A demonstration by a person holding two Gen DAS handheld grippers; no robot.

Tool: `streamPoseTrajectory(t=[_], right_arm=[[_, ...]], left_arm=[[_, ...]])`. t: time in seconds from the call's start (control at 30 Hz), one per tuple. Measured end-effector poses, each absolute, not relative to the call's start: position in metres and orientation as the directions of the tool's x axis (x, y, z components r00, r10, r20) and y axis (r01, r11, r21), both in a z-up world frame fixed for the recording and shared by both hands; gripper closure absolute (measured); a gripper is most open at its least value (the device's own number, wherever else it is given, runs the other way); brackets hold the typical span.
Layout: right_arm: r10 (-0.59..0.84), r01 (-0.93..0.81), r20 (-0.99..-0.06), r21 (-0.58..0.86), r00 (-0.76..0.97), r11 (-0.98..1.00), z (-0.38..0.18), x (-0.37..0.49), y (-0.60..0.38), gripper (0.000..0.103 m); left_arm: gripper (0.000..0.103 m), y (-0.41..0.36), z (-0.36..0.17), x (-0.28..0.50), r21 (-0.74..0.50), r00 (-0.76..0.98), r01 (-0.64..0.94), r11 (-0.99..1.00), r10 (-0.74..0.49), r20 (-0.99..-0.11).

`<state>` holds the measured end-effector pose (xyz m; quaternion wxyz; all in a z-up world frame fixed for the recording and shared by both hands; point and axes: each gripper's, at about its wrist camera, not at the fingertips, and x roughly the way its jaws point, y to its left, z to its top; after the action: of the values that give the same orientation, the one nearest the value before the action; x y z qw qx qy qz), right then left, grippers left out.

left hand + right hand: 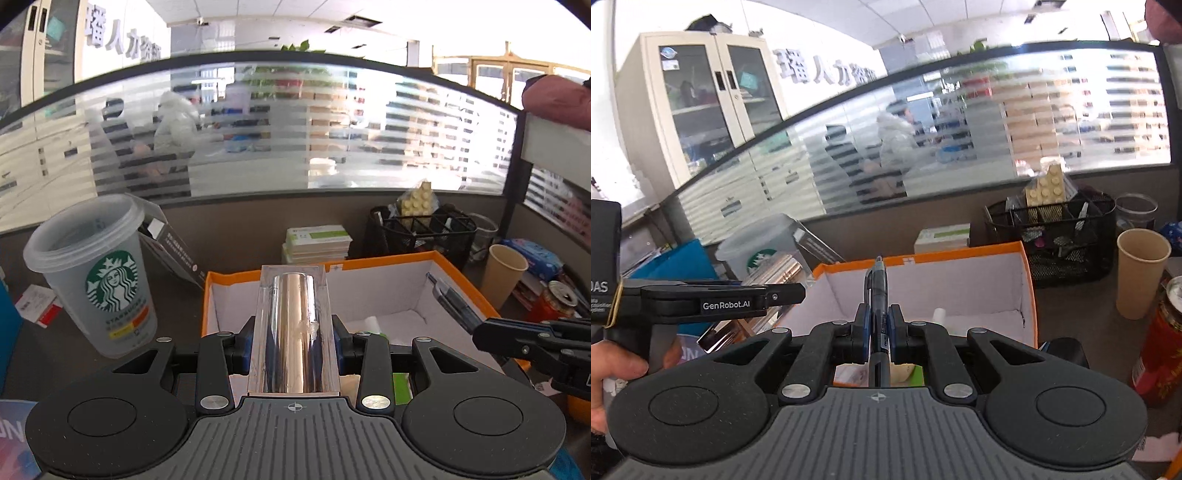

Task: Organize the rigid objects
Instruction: 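Lift the rod tube and marker and carry them over the orange box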

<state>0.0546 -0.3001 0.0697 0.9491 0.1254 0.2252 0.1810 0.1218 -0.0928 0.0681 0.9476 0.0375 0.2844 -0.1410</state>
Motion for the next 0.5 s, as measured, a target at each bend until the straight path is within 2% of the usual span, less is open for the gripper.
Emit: streamPoseTrajectory(t=[0.33, 0.5], right_arm=[[0.369, -0.253, -0.462, 0.294, 0.807, 0.922, 0.084, 0.108, -0.313, 0.094], [0.341, -0.227, -0.522, 0.271, 0.782, 0.935, 0.071, 0.124, -0.31, 0.094]], left_arm=[[0.068, -0.104, 0.063, 0.161, 0.02, 0.767, 0.27, 0.963, -0.203, -0.608], [0.068, -0.1, 0.052, 0.174, 0.009, 0.737, 0.258, 0.966, -0.19, -0.648]])
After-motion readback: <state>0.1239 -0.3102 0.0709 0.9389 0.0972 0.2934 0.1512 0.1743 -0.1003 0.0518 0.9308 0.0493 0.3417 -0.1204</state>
